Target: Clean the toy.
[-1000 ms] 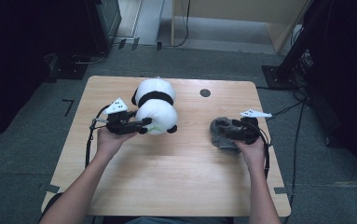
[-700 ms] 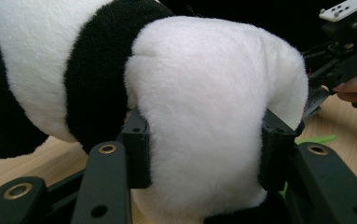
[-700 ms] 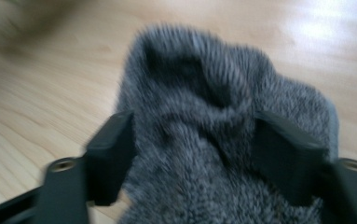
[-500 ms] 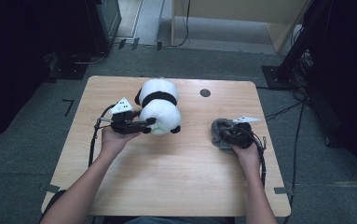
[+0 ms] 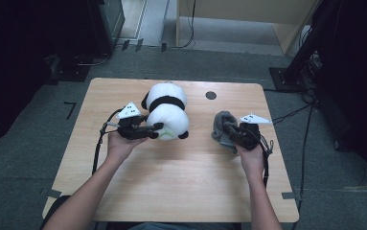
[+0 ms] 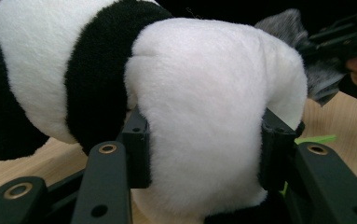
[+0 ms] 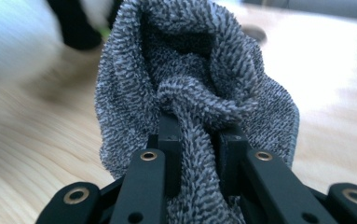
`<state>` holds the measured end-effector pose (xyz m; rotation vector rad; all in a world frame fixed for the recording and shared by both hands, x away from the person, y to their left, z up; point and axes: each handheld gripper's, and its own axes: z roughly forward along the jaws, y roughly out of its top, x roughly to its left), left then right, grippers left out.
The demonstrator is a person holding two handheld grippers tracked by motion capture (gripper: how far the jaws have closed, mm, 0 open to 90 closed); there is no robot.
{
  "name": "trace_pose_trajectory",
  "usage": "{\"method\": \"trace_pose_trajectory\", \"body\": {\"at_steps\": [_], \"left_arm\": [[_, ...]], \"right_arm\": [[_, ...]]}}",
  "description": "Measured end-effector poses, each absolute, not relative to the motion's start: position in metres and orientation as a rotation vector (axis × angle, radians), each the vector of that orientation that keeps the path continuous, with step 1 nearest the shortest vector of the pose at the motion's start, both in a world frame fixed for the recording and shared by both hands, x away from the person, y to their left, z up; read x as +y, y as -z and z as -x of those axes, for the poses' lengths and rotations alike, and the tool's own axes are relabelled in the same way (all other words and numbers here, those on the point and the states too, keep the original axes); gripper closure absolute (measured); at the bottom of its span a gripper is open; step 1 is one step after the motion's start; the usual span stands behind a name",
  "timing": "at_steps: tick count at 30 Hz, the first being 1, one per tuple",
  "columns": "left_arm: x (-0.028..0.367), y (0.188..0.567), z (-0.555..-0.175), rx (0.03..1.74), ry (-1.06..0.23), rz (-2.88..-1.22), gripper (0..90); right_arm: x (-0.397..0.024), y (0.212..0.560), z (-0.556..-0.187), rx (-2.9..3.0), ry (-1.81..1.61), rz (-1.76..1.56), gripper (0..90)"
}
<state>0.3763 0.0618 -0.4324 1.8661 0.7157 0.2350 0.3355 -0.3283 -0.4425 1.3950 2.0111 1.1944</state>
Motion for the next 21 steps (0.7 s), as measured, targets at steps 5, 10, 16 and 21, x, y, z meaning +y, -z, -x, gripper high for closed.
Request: {"method": "trace_pose_trajectory", "body": {"at_steps": [5,10,16,21], "left_arm": [[0.056,0.434,-0.374,0.716,-0.231,-1.872,50.2],[0.048,0.436,-0.369,0.699,-0.219,-1.883,50.2],[0.04,0.437,-0.359,0.688,-0.194,-1.89,50.3],[0.04,0.431,-0.353,0.692,-0.159,-1.839,50.5]], "right_arm": [[-0.308,0.414,-0.327,2.019,-1.292,-1.291,77.3],[-0.283,0.392,-0.318,2.054,-1.366,-1.179,77.2],[-0.25,0.373,-0.309,2.049,-1.438,-1.048,77.2],[-0.223,0.374,-0.303,2.085,-1.41,-0.954,77.2]]}}
